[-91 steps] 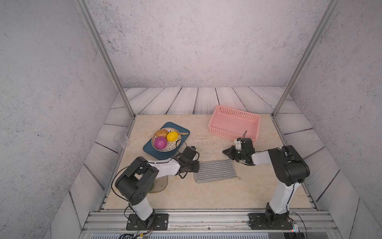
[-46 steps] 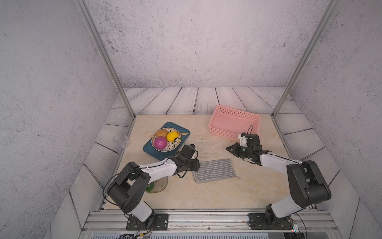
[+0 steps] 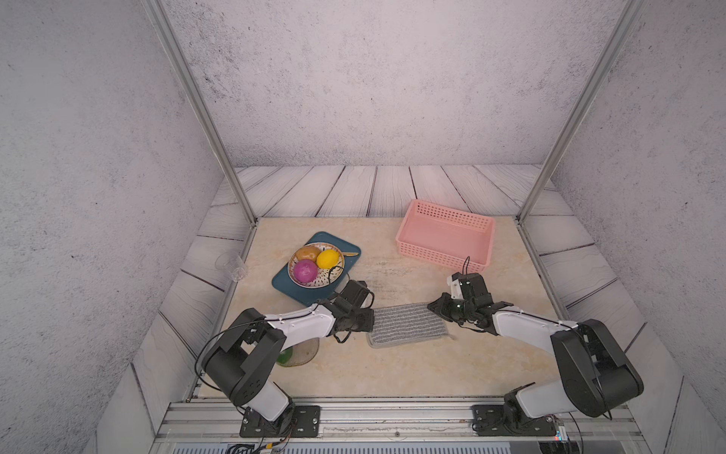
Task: Fold the square dishcloth
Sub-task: Smooth out the cleaning item at the center of the board.
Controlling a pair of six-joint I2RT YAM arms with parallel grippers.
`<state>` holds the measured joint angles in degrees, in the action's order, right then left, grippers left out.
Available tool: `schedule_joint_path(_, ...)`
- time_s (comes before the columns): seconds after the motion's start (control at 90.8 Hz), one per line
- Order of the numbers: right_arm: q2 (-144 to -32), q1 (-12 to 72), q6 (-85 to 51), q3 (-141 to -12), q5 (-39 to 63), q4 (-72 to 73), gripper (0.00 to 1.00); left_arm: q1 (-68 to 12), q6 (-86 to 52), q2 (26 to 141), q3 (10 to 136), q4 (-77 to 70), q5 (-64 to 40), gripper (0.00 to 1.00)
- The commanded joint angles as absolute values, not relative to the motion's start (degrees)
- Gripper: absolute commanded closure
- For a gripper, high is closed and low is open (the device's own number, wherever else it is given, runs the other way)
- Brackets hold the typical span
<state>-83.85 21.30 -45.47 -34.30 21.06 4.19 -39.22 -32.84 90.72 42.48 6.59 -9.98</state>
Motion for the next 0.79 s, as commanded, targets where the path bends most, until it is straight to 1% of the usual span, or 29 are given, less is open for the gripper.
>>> schedule_joint_path(0.0, -86.6, 21.0, -46.4, -33.7, 16.9, 3.7, 0.9, -38.6, -32.6, 93.1, 42.1, 6.6, -9.1, 0.74)
schedule_joint_path(0.088, -88.2, 20.2, -46.6, -33.9, 15.1, 2.6, 0.9, -38.5, -31.9, 94.2, 43.1, 6.7, -9.2, 0.74)
schedule_joint_path(0.253, -90.4, 17.3, -45.6, -34.7, 14.8, 1.5, 0.9, -38.5, -31.5, 96.0, 45.0, 6.0, -11.0, 0.74)
schedule_joint_path(0.385, -92.0, 14.9, -43.8, -37.1, 14.9, -0.7, 0.9, -38.5, -31.6, 97.4, 46.9, 5.3, -12.3, 0.74)
schedule_joint_path(0.517, -92.8, 13.4, -42.1, -39.8, 15.0, -3.2, 0.9, -38.5, -31.1, 97.0, 49.3, 6.3, -11.5, 0.73)
schedule_joint_path(0.65, -90.5, 13.2, -40.2, -41.5, 14.5, -6.7, 0.89, -38.5, -31.0, 94.6, 50.9, 8.4, -9.6, 0.69)
schedule_joint_path(0.782, -85.9, 13.2, -37.3, -43.3, 12.4, -12.1, 0.86, -38.5, -31.3, 91.9, 51.0, 10.1, -8.5, 0.68)
